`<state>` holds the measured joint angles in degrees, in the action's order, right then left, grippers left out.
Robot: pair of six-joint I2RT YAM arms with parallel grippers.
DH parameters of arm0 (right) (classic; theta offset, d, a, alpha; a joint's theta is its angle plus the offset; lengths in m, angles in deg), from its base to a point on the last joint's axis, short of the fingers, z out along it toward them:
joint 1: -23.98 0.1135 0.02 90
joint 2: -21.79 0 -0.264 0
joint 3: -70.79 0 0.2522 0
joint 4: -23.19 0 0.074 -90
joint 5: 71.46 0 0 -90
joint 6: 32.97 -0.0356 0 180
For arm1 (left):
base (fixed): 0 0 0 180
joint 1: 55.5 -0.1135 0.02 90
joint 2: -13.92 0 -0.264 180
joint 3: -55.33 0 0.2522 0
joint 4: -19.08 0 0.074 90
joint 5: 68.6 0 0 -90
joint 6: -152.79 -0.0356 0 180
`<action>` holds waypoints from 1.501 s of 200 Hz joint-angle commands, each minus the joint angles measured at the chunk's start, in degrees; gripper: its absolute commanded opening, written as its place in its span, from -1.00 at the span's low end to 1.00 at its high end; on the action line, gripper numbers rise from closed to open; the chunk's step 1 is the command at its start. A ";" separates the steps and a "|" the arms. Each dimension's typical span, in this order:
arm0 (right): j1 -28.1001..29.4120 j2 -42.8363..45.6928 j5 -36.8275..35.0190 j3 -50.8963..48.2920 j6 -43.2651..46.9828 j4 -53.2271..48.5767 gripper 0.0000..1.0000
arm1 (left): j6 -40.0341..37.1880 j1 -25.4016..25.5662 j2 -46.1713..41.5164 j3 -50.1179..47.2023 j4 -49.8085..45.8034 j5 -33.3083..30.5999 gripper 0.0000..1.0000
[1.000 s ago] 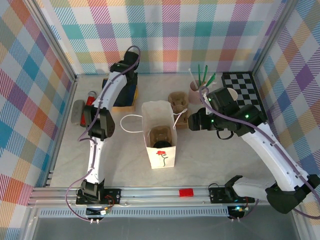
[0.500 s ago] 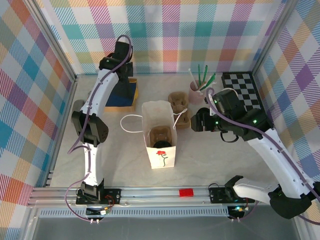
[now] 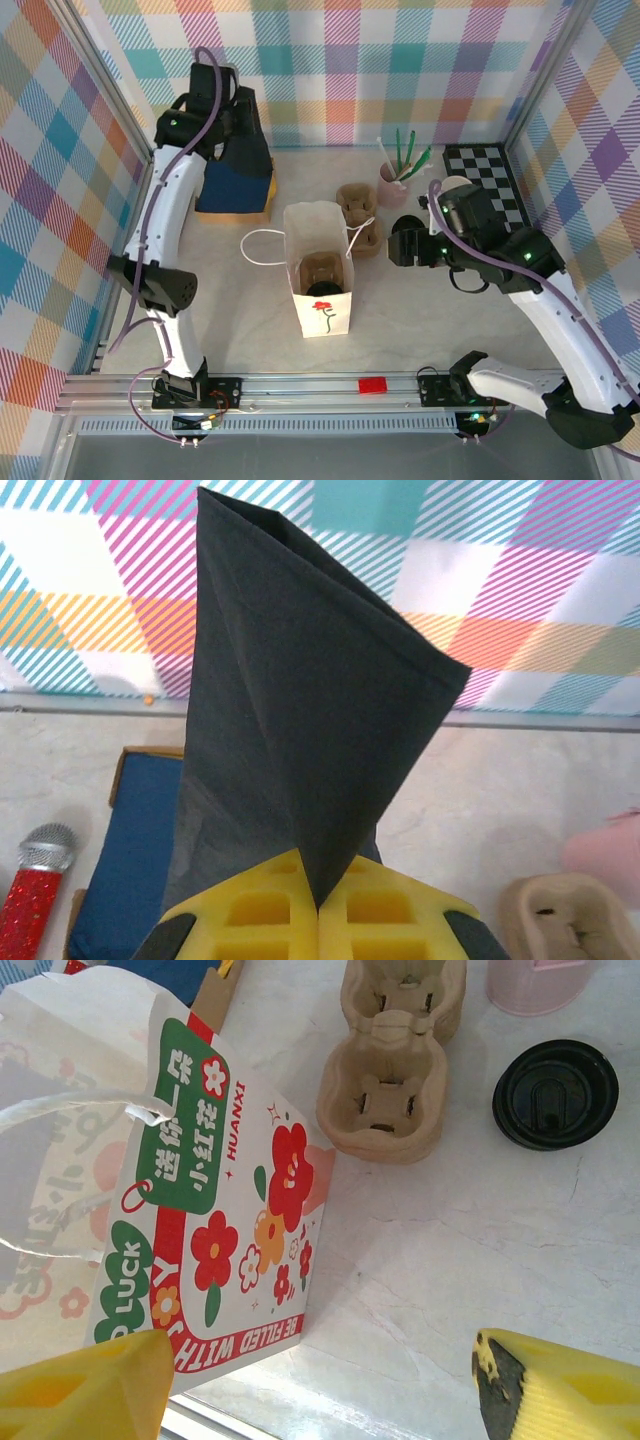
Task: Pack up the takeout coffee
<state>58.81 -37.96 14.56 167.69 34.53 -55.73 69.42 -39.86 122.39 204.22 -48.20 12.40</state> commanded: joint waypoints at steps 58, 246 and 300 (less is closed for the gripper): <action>-0.30 3.48 -1.27 -1.50 -1.87 0.43 0.56 | -0.39 1.67 -12.27 -6.93 7.09 16.09 -0.92; -0.29 8.97 -1.99 -2.94 -3.89 -0.43 0.55 | 15.64 3.41 -33.42 -37.99 44.63 55.13 -0.96; -0.29 8.68 -1.21 -3.16 -4.36 0.52 0.55 | 8.25 7.55 -39.20 -46.18 38.81 48.64 -0.96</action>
<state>58.81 -29.41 13.05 165.09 30.92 -56.13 81.82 -33.98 86.82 160.70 -8.34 63.79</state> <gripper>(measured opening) 0.777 0.053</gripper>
